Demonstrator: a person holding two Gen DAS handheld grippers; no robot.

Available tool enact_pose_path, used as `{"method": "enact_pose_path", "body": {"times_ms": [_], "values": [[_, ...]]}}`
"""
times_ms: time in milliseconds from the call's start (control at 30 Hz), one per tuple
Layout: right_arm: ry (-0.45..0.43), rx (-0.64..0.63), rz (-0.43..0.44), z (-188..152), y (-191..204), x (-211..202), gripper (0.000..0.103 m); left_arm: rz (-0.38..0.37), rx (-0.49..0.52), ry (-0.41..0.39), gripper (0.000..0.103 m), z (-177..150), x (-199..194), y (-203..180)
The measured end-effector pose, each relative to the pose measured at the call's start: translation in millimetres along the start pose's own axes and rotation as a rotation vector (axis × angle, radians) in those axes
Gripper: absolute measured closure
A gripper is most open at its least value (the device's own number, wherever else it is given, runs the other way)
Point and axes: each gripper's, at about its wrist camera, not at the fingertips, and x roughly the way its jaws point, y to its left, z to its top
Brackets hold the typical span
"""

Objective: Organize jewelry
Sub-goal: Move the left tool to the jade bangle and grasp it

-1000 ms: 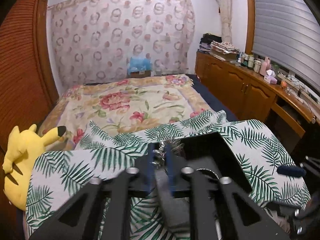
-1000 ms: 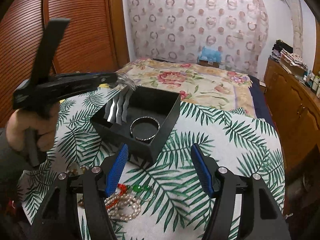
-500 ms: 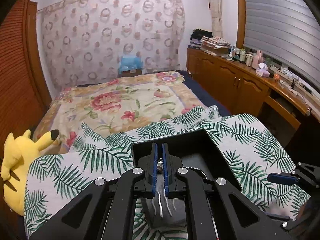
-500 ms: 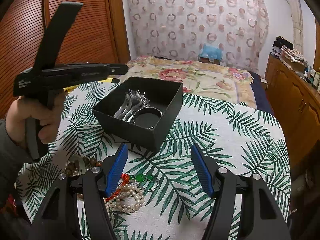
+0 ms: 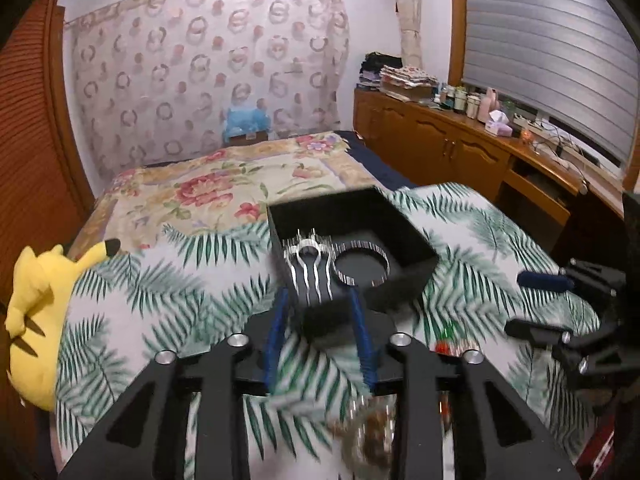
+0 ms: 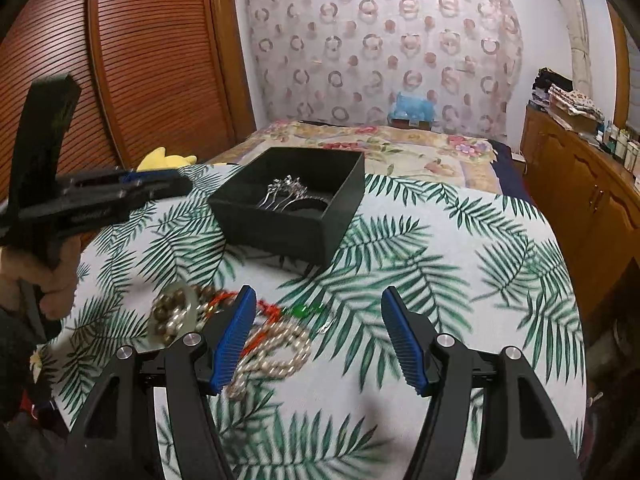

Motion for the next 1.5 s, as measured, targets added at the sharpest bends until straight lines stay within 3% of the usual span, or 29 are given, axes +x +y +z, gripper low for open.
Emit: {"method": "enact_pose_path", "body": {"times_ms": [300, 500, 1300, 1400, 1500], "values": [[0.008, -0.014, 0.0, -31.0, 26.0, -16.0, 0.042, -0.041, 0.01, 0.047, 0.031, -47.5, -12.9, -14.3], [0.026, -0.026, -0.009, -48.7, 36.7, -17.9, 0.049, -0.077, 0.021, 0.08, 0.024, -62.5, -12.6, -28.5], [0.057, -0.025, -0.011, -69.0, 45.2, -9.9, 0.05, -0.104, 0.013, 0.18, 0.023, -77.7, 15.1, -38.2], [0.057, -0.026, -0.012, -69.1, 45.3, -9.9, 0.05, -0.123, 0.003, 0.175, 0.034, -77.7, 14.2, -37.7], [0.058, -0.028, -0.013, -69.5, 45.3, -9.5, 0.05, -0.112, 0.003, 0.169, 0.034, -78.0, 11.9, -37.9]]}}
